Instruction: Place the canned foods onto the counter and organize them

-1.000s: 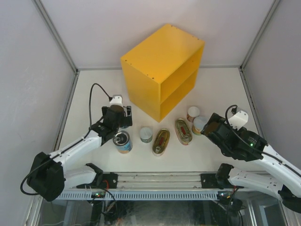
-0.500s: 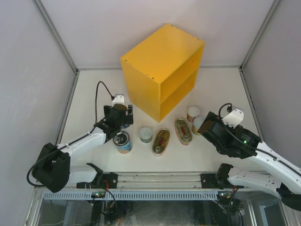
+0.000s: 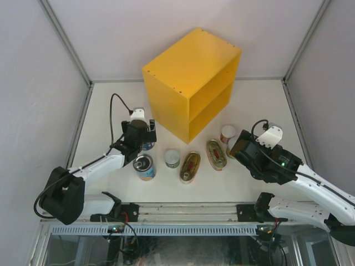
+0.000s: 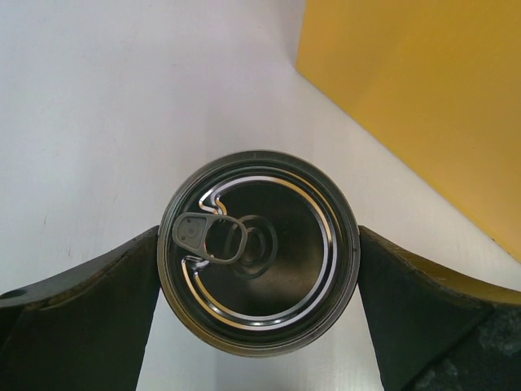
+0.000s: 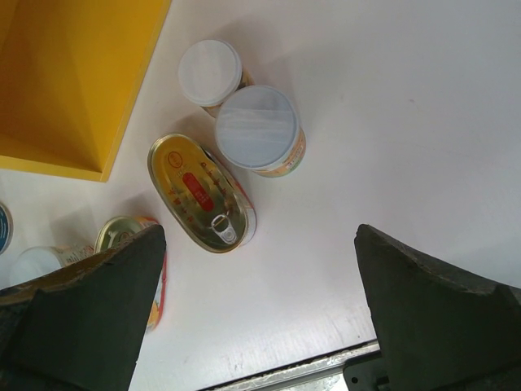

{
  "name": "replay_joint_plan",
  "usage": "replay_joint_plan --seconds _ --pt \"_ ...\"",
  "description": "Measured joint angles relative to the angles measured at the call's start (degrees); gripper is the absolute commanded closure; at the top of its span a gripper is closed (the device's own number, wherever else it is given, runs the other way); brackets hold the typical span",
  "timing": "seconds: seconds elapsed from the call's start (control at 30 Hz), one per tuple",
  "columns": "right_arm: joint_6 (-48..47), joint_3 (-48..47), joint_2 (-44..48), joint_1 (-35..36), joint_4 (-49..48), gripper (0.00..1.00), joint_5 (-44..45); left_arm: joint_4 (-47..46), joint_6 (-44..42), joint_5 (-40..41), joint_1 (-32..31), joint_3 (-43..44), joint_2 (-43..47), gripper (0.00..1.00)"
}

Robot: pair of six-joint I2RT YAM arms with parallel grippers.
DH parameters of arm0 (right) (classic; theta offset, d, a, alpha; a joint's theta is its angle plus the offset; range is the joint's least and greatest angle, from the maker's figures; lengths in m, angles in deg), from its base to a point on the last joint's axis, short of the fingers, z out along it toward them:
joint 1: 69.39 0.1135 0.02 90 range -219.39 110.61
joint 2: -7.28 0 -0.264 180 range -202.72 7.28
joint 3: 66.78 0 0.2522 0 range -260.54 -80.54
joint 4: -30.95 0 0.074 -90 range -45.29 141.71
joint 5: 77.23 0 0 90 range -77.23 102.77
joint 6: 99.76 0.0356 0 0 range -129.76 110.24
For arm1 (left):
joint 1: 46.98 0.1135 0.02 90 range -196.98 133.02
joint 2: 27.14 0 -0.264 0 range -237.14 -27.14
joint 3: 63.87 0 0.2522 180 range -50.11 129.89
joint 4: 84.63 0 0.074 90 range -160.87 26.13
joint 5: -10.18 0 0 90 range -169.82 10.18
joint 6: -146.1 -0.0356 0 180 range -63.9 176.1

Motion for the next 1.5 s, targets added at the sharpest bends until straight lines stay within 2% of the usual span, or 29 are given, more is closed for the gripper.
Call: replay_joint_plan --seconds 0.27,0.47,0.5,0.63,0.77,0.9,0.93,1.5 --pt "-0.11 0.0 -0.15 0.0 -0.37 0.0 0.0 -1.99 -0.33 -0.09 0.07 -0.87 -0.07 0.05" --pt "-0.09 0.0 -0.35 0.02 -0.37 0.01 -0.02 -3.82 -0.33 -0.04 0.07 -1.7 -0.15 0.08" --pt "-0.09 0.0 -0.35 0.02 -0.37 0.01 -0.02 -4.04 -0.33 -0.04 0.07 -1.79 -0.17 0.11" --pt "-0.09 0.0 -0.35 0.07 -0.37 0.01 -0.02 -4.59 -0.31 -0.02 0.07 -1.81 -0.48 0.29" --pt "-0.09 0.0 -0.35 0.39 -0.37 0.01 -0.04 -4.98 -0.31 -0.04 0.09 -1.86 -0.61 0.58" --pt "-0.11 0.0 -0.31 0.61 -0.35 0.03 -0.02 -5.57 -0.31 -0.07 0.11 -2.29 -0.42 0.95" --pt "-0.13 0.0 -0.26 0.76 -0.37 0.03 -0.02 -5.55 -0.31 -0.11 0.11 -2.4 -0.22 0.99" --pt "-1.44 0.02 0.76 1.03 -1.77 0.03 -0.04 1.99 0.2 -1.16 0.11 -2.21 4.0 1.0"
